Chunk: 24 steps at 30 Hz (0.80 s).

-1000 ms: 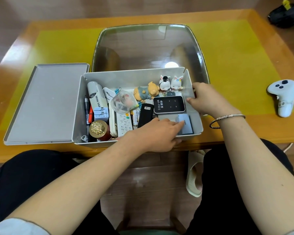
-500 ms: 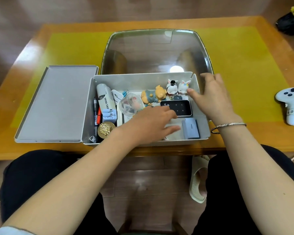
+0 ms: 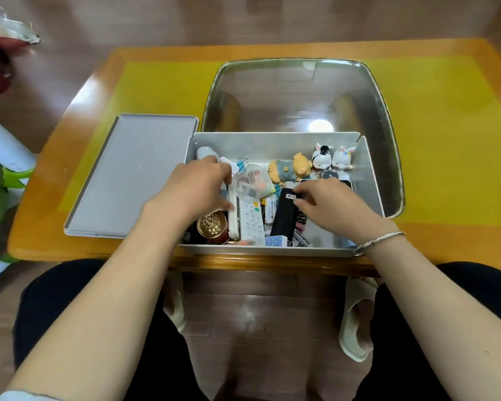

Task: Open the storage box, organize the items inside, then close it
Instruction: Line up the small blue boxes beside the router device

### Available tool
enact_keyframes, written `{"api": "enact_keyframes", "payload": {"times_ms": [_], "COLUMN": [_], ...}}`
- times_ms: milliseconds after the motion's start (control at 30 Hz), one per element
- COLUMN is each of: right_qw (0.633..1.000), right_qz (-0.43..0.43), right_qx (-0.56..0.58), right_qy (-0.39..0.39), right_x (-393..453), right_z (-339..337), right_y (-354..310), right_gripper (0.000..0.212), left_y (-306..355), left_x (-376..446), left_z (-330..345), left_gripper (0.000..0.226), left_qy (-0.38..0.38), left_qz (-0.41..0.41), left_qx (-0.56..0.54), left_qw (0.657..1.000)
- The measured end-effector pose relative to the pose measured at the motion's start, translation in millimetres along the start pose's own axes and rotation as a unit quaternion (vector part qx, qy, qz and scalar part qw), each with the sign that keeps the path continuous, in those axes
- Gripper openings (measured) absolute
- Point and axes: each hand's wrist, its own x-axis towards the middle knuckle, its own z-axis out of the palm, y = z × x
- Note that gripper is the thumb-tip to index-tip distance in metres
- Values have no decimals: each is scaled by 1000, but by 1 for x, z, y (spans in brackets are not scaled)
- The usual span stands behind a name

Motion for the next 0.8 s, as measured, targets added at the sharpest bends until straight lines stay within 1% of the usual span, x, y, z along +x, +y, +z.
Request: {"api": "enact_keyframes", "payload": {"times_ms": [67,167,233,300,400,533,600,700,800], "right_qw": [997,982,977,980,983,977,976,969,960], "right_qz": [-6,5,0,-3,6,18,24,41,49], "right_qx": [65,174,189,174,173,211,218,245,275], "right_qy": [-33,-79,-95,-100,-66,-32,-8,16,24], "right_x": [-1,-2,-3,-2,-1,3,5,9,10], "right_z": [3,1,2,1,-3,-12,-16,-21,-22], "right_y": [-6,-9,-8,-5,1,8,11,15,14], "right_gripper": [33,33,32,30,25,21,19,18,17], "left_y": [-2,-4,-2,-1,-3,-12,-11,-10,-7], "left_x": [1,3,4,5,5,3,3,3,7], "left_z": [2,2,2,2,-4,-17,-23,-30,-33], "left_gripper": [41,33,28,25,29,29,24,20,17], "left_qy": [-23,-36,-33,-23,5,69,92,108,137], "left_qz": [-14,-21,-20,-15,-21,-27,-24,-17,1], "left_qx": [-3,-10,-5,7,3,-46,-85,-157,-259], "left_qw": [1000,999,999,1000,1000,996,992,981,956]}}
